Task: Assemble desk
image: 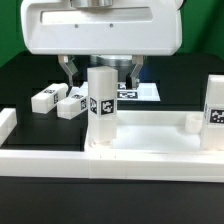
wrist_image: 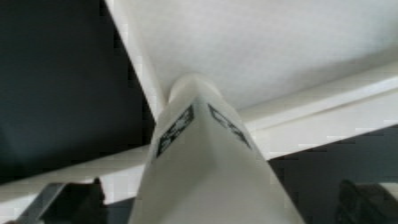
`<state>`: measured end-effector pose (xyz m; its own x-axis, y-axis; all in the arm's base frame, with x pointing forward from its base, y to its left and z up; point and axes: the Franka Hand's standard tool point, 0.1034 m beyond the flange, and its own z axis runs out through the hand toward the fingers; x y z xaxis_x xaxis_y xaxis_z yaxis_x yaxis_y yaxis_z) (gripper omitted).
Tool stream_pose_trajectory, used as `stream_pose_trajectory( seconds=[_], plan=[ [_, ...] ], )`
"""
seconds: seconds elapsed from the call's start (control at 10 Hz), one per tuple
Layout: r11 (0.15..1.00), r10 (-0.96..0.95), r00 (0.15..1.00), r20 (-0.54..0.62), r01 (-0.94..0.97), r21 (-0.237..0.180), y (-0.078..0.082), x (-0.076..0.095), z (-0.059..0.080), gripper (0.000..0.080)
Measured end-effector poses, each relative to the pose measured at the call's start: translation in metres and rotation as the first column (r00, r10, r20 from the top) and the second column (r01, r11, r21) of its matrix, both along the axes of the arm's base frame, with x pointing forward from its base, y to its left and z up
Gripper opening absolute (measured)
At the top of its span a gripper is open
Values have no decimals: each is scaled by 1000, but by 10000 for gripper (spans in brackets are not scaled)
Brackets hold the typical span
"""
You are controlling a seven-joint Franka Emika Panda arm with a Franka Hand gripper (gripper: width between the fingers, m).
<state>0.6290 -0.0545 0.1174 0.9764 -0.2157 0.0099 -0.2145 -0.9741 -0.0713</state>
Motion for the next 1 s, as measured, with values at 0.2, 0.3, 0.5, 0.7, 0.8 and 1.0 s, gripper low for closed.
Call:
stream_pose_trajectory(
  seconds=[0.2,0.3,0.5,0.7,0.8,1.0],
  plan=[
    [978,208,978,3,-208,-27,-2,0,0,649],
    [963,266,964,4,-266,-37,-1,1,0,649],
    [924,381,925,13,-379,-52,0,2,0,649],
    [889,456,890,15,-455,-53,-1,2,0,649],
    [891,452,892,15,-451,-53,-1,2,0,561],
    [891,453,892,15,-451,-53,-1,2,0,359]
  ],
)
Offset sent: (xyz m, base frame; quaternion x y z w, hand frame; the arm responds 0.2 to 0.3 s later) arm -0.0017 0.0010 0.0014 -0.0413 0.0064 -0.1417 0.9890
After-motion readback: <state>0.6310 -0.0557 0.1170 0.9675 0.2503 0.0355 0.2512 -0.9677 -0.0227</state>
